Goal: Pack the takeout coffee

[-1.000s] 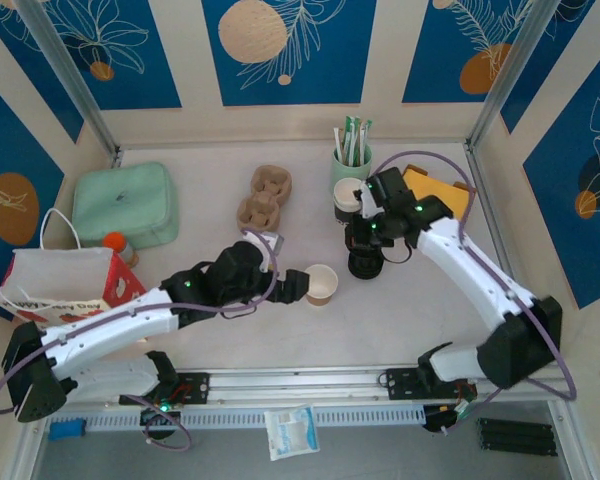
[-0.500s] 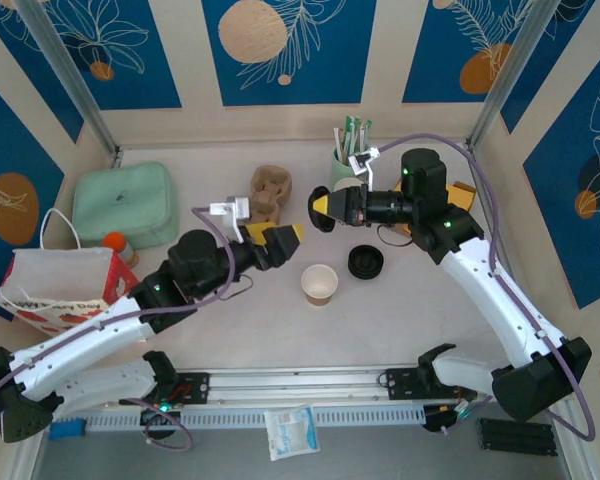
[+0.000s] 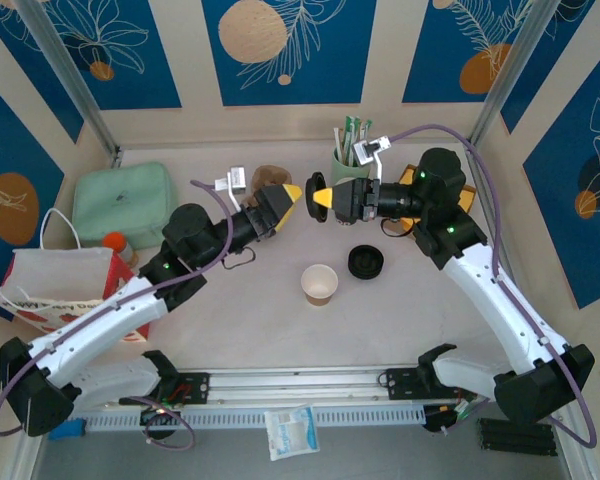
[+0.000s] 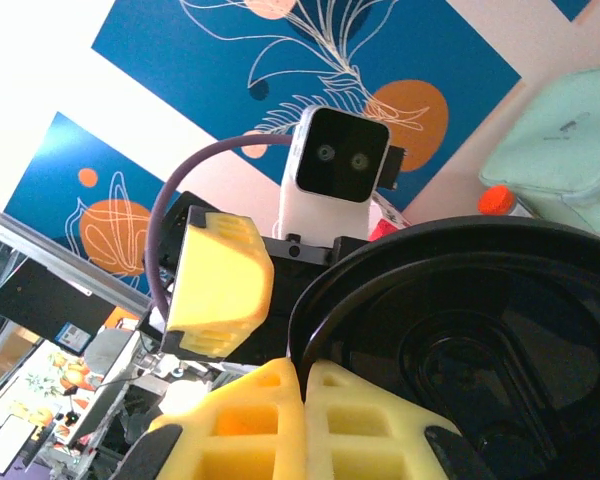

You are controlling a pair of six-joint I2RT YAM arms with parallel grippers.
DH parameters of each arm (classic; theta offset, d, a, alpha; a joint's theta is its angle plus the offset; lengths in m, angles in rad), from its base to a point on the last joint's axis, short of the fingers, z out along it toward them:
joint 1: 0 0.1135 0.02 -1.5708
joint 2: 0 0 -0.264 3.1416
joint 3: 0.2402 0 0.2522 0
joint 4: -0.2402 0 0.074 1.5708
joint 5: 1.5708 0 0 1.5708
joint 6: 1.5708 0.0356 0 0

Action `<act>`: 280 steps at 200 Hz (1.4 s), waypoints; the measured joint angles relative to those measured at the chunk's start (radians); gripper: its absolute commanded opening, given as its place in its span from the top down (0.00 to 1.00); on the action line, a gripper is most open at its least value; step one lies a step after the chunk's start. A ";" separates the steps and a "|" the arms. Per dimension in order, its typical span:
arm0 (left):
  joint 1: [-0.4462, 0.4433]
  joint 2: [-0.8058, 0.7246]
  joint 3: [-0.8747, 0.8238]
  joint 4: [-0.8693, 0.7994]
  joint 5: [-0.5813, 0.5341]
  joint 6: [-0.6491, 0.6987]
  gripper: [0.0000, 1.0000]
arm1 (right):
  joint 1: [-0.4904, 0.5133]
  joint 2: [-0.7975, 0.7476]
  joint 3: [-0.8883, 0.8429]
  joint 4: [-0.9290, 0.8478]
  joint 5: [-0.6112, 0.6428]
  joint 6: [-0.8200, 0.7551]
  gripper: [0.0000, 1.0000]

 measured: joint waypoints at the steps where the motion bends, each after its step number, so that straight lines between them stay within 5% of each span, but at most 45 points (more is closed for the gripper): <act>1: 0.000 0.001 0.000 0.003 0.002 -0.005 0.00 | 0.000 0.000 0.000 0.003 0.000 0.000 1.00; 142: 0.000 0.080 0.000 0.217 0.031 -0.211 0.00 | 0.027 0.000 -0.007 0.126 -0.005 0.034 1.00; 280: 0.000 0.104 -0.009 0.273 0.029 -0.247 0.23 | 0.042 0.003 -0.034 0.181 -0.005 0.048 1.00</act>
